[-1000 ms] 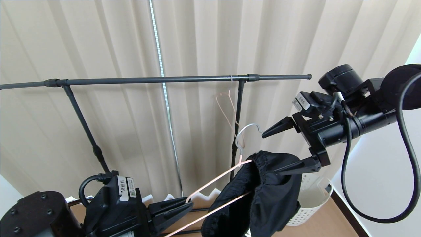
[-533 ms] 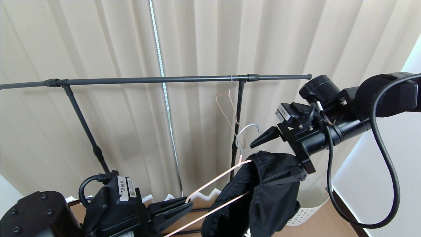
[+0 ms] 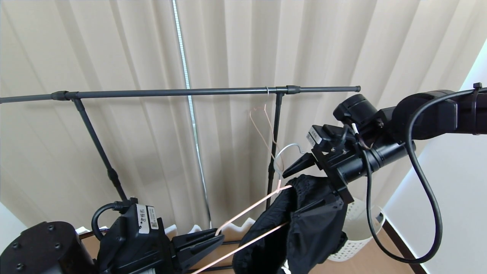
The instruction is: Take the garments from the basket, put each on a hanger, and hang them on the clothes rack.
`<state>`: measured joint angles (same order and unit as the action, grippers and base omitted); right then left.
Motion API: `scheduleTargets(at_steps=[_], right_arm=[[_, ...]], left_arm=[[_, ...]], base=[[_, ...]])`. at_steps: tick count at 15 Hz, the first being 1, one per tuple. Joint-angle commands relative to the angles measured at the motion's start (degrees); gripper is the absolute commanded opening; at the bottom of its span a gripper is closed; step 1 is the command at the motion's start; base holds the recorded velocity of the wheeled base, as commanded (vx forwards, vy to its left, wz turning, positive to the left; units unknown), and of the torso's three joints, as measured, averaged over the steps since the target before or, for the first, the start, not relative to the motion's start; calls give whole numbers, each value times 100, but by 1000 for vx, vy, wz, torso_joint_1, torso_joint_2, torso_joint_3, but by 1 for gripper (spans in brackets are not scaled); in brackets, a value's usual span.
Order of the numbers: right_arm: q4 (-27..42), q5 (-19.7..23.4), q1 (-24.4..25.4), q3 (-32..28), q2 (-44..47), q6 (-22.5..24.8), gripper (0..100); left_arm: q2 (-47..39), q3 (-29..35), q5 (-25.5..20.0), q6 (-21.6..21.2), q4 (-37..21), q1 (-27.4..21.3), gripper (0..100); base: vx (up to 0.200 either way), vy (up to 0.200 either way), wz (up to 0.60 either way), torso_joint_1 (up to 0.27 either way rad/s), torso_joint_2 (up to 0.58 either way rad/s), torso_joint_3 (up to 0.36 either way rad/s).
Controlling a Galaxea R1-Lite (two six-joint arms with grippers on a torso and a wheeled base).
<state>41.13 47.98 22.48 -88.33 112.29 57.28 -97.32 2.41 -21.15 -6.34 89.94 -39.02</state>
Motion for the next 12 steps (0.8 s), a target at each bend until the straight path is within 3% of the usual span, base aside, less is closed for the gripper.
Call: scheduleTargets(at_steps=[1,9,10,12], right_arm=[[9,9,2,0,30,2,0],[79,9,-7,88,-242,2,0],[79,9,-7,150,-278,2,0],[79,-17,-7,185,-374,2,0]], left_arm=[[2,-4,-3,1,6,0,0],[-7,-22,-3,-16,6,17,0],[-24,-4,-3,-69,6,17,100],[-24,-30,23,1,6,53,100]], base=[[0,0,0,0,0,0],[0,0,0,0,0,0],[0,0,0,0,0,0],[0,0,0,0,0,0]])
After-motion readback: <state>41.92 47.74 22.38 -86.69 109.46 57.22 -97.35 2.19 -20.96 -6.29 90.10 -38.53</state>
